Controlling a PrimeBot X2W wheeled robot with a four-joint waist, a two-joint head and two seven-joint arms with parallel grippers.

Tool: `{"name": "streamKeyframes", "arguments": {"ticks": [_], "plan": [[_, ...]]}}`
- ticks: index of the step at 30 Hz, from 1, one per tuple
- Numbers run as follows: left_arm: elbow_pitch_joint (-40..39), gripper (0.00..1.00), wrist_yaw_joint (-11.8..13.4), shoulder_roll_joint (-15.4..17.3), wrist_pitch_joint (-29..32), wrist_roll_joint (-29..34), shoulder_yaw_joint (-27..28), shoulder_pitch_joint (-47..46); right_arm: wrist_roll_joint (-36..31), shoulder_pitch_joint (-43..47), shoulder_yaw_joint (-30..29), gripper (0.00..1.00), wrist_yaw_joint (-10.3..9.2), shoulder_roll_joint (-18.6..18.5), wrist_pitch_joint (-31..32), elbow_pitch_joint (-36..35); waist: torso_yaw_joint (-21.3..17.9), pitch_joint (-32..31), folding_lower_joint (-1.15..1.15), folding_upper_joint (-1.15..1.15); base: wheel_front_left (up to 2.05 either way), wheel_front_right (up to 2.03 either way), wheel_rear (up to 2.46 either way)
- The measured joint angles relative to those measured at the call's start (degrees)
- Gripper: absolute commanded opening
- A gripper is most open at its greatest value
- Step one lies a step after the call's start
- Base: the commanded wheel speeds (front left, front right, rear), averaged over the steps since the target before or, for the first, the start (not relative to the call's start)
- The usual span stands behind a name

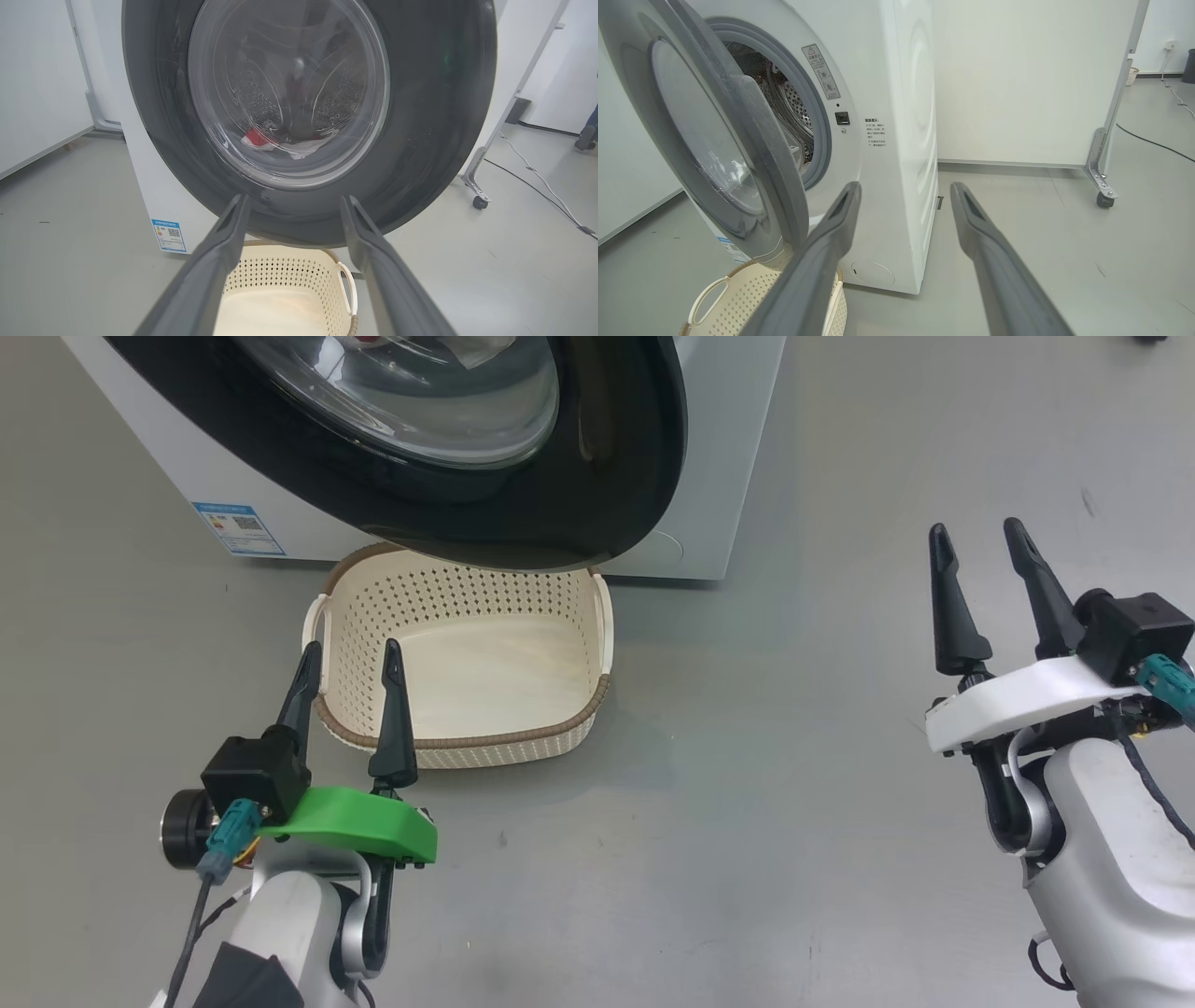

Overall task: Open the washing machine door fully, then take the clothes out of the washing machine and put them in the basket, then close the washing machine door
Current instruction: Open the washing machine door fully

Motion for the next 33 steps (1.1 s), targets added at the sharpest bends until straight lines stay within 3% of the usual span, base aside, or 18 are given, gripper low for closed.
{"name": "streamKeyframes", "arguments": {"ticks": [7, 33], "plan": [[-0.42, 1.0, 0.0, 0.0, 0.0, 0.02, 0.02, 0.01, -1.31, 3.25, -4.03, 1.0, -1.01, 1.15, 0.0, -5.65, -0.5, -0.02, 0.0, 0.0, 0.0, 0.0, 0.0], [-0.55, 1.0, 0.0, 0.0, 0.0, 0.03, -0.64, 0.32, -5.36, 10.77, -6.04, 1.0, -1.13, 2.79, 0.0, -11.81, -0.28, -0.57, 0.0, 0.0, 0.0, 0.0, 0.0]]}}
